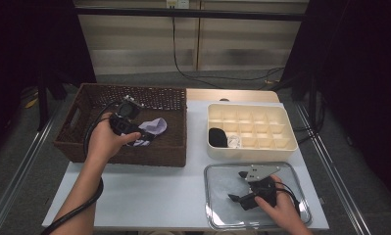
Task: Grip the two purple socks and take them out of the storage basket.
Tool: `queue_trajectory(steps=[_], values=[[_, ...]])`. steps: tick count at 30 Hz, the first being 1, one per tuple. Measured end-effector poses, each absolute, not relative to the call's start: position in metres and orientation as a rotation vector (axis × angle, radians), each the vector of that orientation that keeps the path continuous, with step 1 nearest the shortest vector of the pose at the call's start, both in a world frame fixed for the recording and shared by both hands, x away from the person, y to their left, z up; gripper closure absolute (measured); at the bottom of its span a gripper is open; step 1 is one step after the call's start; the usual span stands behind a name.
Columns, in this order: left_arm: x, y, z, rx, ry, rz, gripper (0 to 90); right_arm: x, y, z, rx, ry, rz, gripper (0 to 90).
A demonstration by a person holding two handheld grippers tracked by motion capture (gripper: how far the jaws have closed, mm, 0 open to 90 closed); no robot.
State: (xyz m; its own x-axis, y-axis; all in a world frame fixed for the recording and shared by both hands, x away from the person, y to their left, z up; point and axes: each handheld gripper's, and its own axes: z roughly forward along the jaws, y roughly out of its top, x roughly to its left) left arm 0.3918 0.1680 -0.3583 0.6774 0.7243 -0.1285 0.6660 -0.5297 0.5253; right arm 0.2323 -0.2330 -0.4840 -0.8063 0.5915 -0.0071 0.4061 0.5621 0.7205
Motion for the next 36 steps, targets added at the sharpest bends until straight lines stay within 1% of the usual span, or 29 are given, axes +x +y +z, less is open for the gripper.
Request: queue_trajectory(steps=[8, 20, 21, 24, 36], values=[[0.407, 0.179, -0.368, 2.355, 1.127, 0.146, 24.2, 0.233, -0.233, -0.484, 0.829, 2.551, 1.085, 14.2], [0.425, 0.187, -0.381, 2.313, 1.197, 0.152, 24.4, 0.233, -0.233, -0.484, 0.830, 2.551, 1.083, 14.1], [0.427, 0.188, -0.382, 2.338, 1.178, 0.158, 24.5, 0.233, -0.233, -0.484, 0.831, 2.551, 1.084, 14.1], [0.430, 0.188, -0.385, 2.323, 1.196, 0.161, 24.4, 0.233, -0.233, -0.484, 0.830, 2.551, 1.084, 14.1], [0.443, 0.184, -0.393, 2.347, 1.206, 0.188, 25.0, 0.233, -0.233, -0.484, 0.830, 2.551, 1.084, 14.1]])
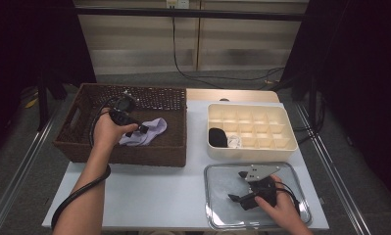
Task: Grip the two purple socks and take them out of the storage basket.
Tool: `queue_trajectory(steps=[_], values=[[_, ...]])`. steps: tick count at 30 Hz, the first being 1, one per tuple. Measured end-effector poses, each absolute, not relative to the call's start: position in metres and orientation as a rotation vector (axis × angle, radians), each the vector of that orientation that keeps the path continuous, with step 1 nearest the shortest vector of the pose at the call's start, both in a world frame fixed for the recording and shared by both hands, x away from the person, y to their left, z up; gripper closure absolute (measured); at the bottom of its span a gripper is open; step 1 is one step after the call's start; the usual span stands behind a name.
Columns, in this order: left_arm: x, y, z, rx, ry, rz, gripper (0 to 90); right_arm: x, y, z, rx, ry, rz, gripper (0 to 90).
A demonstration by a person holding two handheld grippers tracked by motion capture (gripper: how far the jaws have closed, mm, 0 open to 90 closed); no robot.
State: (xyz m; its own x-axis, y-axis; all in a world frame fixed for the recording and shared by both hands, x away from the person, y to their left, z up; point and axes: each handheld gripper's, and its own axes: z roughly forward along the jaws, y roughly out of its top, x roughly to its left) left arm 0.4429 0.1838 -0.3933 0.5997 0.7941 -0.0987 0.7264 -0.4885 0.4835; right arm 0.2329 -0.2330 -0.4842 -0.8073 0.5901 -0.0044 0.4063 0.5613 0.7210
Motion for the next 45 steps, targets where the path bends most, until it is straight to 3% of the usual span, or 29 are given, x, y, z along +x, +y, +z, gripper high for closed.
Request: queue_trajectory(steps=[15, 21, 28, 33, 37, 39, 45], values=[[0.457, 0.178, -0.400, 2.380, 1.240, 0.208, 27.3, 0.233, -0.233, -0.484, 0.830, 2.551, 1.085, 14.1], [0.461, 0.175, -0.411, 2.413, 1.238, 0.229, 33.2, 0.233, -0.233, -0.484, 0.830, 2.551, 1.085, 14.1], [0.466, 0.175, -0.420, 2.439, 1.264, 0.229, 44.3, 0.233, -0.233, -0.484, 0.829, 2.551, 1.084, 14.1], [0.467, 0.181, -0.425, 2.456, 1.277, 0.228, 60.6, 0.233, -0.233, -0.484, 0.826, 2.551, 1.085, 14.1], [0.467, 0.184, -0.422, 2.418, 1.303, 0.216, 81.0, 0.233, -0.233, -0.484, 0.832, 2.552, 1.085, 14.1], [0.467, 0.184, -0.417, 2.417, 1.312, 0.226, 86.9, 0.233, -0.233, -0.484, 0.831, 2.552, 1.085, 14.1], [0.464, 0.186, -0.398, 2.400, 1.285, 0.225, 88.8, 0.233, -0.233, -0.484, 0.828, 2.551, 1.086, 14.1]])
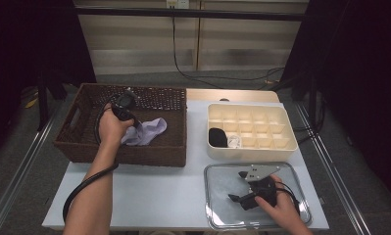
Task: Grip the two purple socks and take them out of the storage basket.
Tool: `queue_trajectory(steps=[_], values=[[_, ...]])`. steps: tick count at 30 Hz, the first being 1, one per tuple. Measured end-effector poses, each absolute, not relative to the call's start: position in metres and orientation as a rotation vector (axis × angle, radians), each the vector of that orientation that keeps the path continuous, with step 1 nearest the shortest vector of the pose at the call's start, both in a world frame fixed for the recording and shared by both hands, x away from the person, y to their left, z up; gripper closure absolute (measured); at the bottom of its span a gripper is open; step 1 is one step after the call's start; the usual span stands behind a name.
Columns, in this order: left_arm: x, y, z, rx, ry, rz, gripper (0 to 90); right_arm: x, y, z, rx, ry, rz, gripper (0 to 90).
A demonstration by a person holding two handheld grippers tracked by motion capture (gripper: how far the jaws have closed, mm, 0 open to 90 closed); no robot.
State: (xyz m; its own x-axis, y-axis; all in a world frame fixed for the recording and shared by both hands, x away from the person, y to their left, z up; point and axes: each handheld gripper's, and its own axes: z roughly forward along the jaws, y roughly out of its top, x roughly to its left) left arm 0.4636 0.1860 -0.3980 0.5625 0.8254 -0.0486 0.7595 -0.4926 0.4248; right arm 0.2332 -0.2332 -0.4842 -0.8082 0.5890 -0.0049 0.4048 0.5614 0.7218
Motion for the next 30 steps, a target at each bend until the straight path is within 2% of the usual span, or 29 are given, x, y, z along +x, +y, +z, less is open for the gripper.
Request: queue_trajectory(steps=[15, 30], values=[[0.444, 0.201, -0.354, 2.341, 1.200, 0.217, 88.5, 0.233, -0.233, -0.484, 0.831, 2.551, 1.085, 14.1], [0.431, 0.195, -0.326, 2.315, 1.149, 0.177, 88.7, 0.233, -0.233, -0.484, 0.836, 2.549, 1.086, 14.1]])
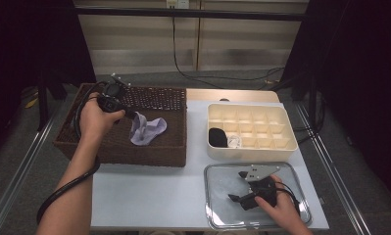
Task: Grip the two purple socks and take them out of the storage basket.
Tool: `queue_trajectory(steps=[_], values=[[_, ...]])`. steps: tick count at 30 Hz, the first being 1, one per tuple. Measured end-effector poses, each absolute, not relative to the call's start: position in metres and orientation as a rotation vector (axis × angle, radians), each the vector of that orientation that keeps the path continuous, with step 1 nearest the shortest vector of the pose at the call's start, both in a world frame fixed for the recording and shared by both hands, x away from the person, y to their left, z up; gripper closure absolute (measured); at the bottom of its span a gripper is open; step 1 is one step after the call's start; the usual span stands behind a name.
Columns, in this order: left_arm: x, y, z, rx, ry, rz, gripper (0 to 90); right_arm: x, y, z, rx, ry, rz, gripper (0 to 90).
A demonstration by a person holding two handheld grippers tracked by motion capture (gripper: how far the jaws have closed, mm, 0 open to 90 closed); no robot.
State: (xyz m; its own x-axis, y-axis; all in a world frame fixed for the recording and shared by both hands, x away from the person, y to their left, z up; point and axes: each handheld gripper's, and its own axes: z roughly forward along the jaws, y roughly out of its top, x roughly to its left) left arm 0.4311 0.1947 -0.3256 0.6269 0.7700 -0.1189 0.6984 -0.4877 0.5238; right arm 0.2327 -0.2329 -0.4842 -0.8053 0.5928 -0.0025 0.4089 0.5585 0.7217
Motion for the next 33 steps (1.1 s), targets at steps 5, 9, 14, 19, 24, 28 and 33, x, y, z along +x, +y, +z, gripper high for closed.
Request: queue_trajectory(steps=[5, 9, 14, 19, 24, 28, 33], values=[[0.427, 0.190, -0.318, 2.325, 1.127, 0.154, 88.5, 0.233, -0.233, -0.484, 0.834, 2.549, 1.086, 14.1], [0.424, 0.188, -0.312, 2.332, 1.113, 0.136, 88.6, 0.233, -0.233, -0.484, 0.831, 2.549, 1.086, 14.1], [0.420, 0.186, -0.304, 2.327, 1.093, 0.128, 88.7, 0.233, -0.233, -0.484, 0.835, 2.549, 1.086, 14.1], [0.418, 0.185, -0.295, 2.326, 1.075, 0.121, 88.6, 0.233, -0.233, -0.484, 0.834, 2.549, 1.086, 14.1], [0.414, 0.184, -0.286, 2.335, 1.057, 0.117, 88.6, 0.233, -0.233, -0.484, 0.834, 2.549, 1.086, 14.1], [0.411, 0.184, -0.281, 2.331, 1.059, 0.107, 88.6, 0.233, -0.233, -0.484, 0.834, 2.549, 1.086, 14.1], [0.406, 0.184, -0.275, 2.338, 1.030, 0.107, 88.7, 0.233, -0.233, -0.484, 0.834, 2.548, 1.086, 14.1]])
